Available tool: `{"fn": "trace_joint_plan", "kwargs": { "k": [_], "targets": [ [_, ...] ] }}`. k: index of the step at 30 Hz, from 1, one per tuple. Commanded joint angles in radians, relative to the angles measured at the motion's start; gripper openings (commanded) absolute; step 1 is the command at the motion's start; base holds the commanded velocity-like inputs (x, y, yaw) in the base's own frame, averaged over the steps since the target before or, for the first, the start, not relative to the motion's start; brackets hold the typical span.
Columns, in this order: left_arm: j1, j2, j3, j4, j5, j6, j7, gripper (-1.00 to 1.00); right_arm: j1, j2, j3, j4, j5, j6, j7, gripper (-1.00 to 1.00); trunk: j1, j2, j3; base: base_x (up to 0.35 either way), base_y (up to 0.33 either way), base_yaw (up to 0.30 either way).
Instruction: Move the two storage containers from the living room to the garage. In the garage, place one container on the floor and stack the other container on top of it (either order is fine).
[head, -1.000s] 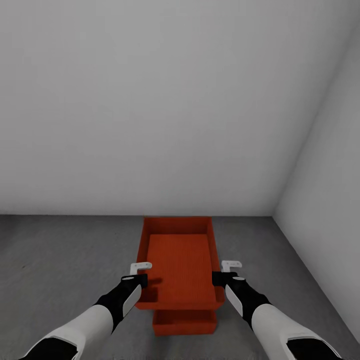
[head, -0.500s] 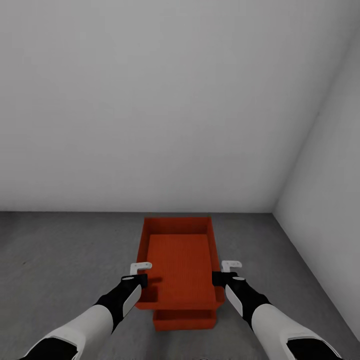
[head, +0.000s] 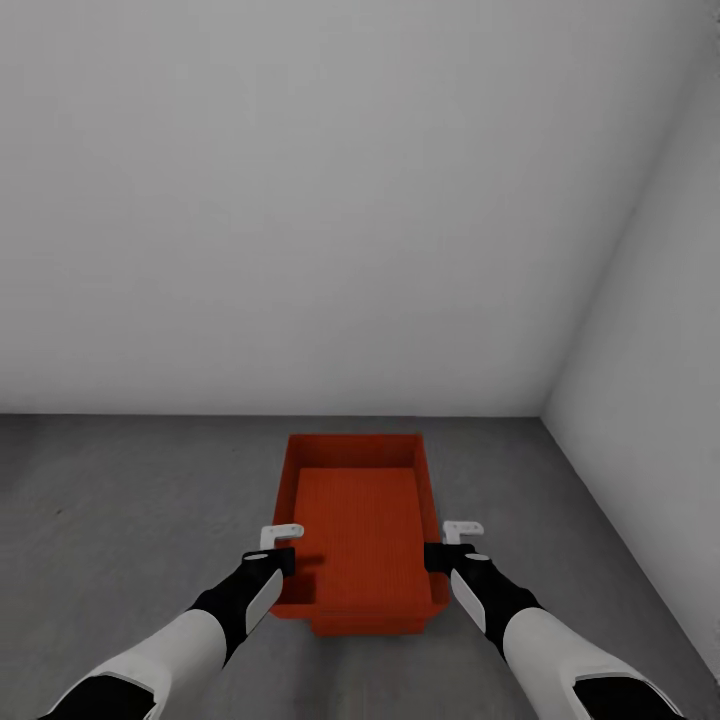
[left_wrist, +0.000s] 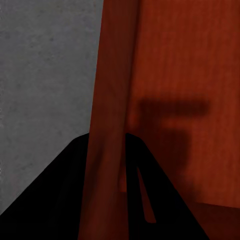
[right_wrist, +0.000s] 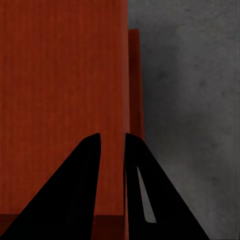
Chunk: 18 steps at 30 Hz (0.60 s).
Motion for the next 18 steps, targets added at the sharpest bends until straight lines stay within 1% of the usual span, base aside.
{"fn": "trace_joint_plan", "kwargs": {
  "k": [1,6,8,11,18],
  "targets": [
    [-0.001,0.043,0.059,-0.006,-0.014,-0.019,0.008,-1.00,0.000,-0.004,-0.021,0.000,-0.006,0.005,0.000,-1.00,-0.001,-0.001,-0.001,-0.316,0.000,0.000],
    [-0.001,0.043,0.059,-0.006,-0.014,-0.019,0.008,-1.00,0.000,-0.004,-0.021,0.000,-0.005,0.009,0.000,-1.00,-0.001,-0.001,-0.001,-0.313,0.000,0.000],
    [-0.001,0.043,0.059,-0.006,-0.014,-0.019,0.008,-1.00,0.000,-0.004,-0.021,0.000,-0.006,0.010,0.000,-1.00,-0.001,-0.001,-0.001,-0.213,0.000,0.000],
    [-0.001,0.044,0.059,-0.006,-0.014,-0.019,0.008,-1.00,0.000,-0.003,-0.021,0.000,-0.006,0.005,0.000,-1.00,-0.001,-0.001,-0.001,-0.084,0.000,0.000],
    [-0.001,0.043,0.059,-0.006,-0.014,-0.019,0.008,-1.00,0.000,-0.002,-0.021,0.001,-0.005,0.006,0.002,-1.00,-0.001,-0.001,-0.001,-0.015,0.000,0.000]
  ]
}}
